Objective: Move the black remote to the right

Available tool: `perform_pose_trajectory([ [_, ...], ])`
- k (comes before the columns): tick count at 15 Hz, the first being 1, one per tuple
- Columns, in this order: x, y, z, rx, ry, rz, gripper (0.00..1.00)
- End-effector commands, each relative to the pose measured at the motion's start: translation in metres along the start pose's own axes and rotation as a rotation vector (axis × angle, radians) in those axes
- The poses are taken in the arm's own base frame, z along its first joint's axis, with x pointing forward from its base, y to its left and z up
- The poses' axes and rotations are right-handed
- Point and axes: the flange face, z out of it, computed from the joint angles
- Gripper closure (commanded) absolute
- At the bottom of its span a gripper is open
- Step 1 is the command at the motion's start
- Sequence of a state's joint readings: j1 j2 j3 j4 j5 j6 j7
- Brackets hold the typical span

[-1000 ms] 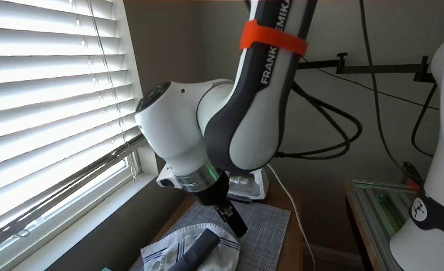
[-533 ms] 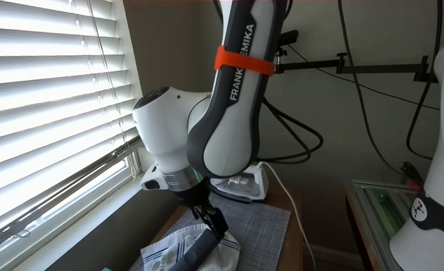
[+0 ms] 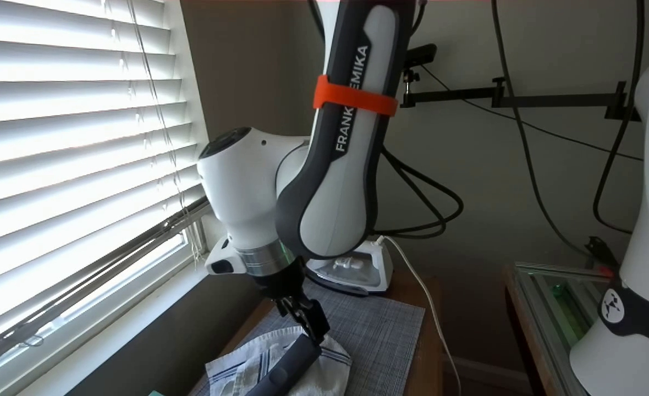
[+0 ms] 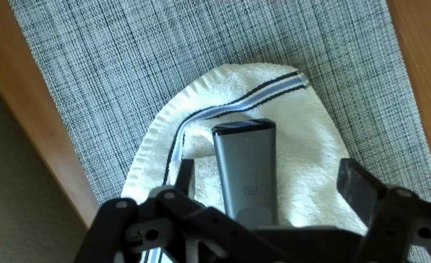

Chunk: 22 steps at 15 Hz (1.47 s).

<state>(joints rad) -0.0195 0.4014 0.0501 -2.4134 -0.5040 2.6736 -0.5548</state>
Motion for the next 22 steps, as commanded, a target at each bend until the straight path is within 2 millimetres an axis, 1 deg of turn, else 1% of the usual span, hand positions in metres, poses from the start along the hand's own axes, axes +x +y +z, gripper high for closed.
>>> perform_pose_trajectory([
  [1,-0.006,0.008,0.02,-0.039,0.007,-0.024,0.0],
  [3,-0.008,0.007,0.029,-0.045,0.021,-0.036,0.0],
  [6,-0.005,0.004,0.043,-0.042,0.031,-0.053,0.0],
  [11,0.003,-0.002,0.056,-0.033,0.021,-0.077,0.0],
  [12,0.004,-0.002,0.058,-0.033,0.017,-0.079,0.03],
  [13,0.005,-0.001,0.061,-0.032,0.013,-0.079,0.08],
  [15,0.006,0.001,0.065,-0.03,0.011,-0.074,0.11],
  [16,0.008,0.003,0.067,-0.03,0.009,-0.072,0.19],
  [17,0.01,0.004,0.068,-0.028,0.009,-0.071,0.18],
  [18,0.012,0.005,0.07,-0.028,0.007,-0.072,0.23],
  [19,0.013,0.006,0.071,-0.029,0.007,-0.071,0.33],
  [20,0.015,0.007,0.073,-0.028,0.006,-0.071,0.34],
  [21,0.016,0.009,0.075,-0.028,0.004,-0.069,0.47],
  [22,0.017,0.01,0.076,-0.03,0.003,-0.066,0.57],
])
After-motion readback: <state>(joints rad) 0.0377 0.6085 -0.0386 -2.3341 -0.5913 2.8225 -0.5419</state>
